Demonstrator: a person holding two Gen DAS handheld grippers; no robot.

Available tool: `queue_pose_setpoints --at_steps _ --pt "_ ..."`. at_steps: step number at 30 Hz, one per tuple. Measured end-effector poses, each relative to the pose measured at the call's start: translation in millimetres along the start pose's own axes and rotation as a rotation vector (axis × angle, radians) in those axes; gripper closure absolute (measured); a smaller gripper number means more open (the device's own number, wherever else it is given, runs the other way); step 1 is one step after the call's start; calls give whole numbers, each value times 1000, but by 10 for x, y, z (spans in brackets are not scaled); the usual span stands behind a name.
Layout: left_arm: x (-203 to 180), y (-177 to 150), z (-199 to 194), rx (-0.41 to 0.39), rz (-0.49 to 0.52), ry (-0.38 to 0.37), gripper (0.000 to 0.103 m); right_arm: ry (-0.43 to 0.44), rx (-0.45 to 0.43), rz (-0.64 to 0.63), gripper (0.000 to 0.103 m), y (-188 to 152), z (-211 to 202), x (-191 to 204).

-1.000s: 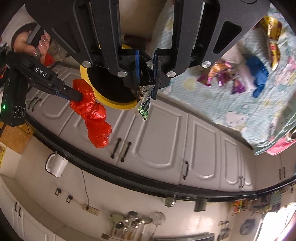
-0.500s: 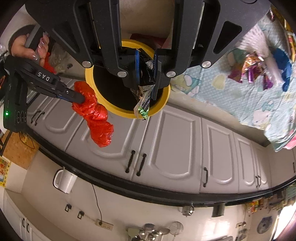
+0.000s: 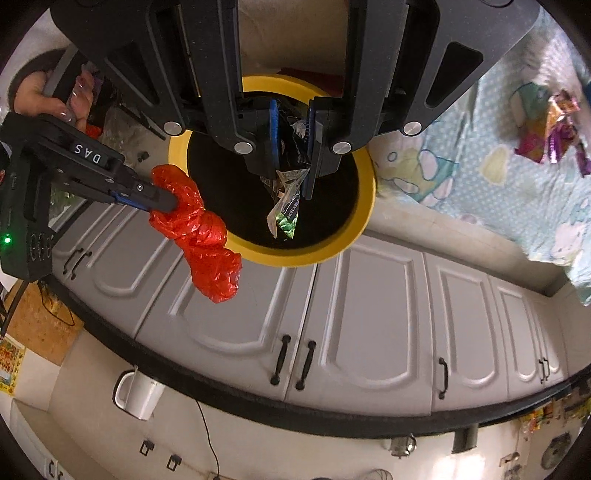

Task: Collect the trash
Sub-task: 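Carry the dark packet and red bag with both tools over the yellow bin, then open both tools to drop the packet and red bag into the bin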

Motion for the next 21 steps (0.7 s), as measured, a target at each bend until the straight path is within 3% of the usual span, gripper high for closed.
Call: queue_pose_setpoints --at_steps 17,19,21 --pt "37 -1 456 71 -5 -9 96 -11 57 47 81 -81 231 -170" --pt "48 0 470 68 -7 -10 90 -10 60 55 79 -80 246 -198" --pt "67 0 465 63 -14 -1 70 -11 58 59 74 -77 244 -216"
Point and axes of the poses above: each gripper's, at about its wrist camera, not at the fingertips, and z roughly the way its jaws point, x to its left, y to its top, the point moved 7 cm from there along z, roughly the way its jaws point, and after that the axes turned 14 degrees about x, right-handed, at the moved point
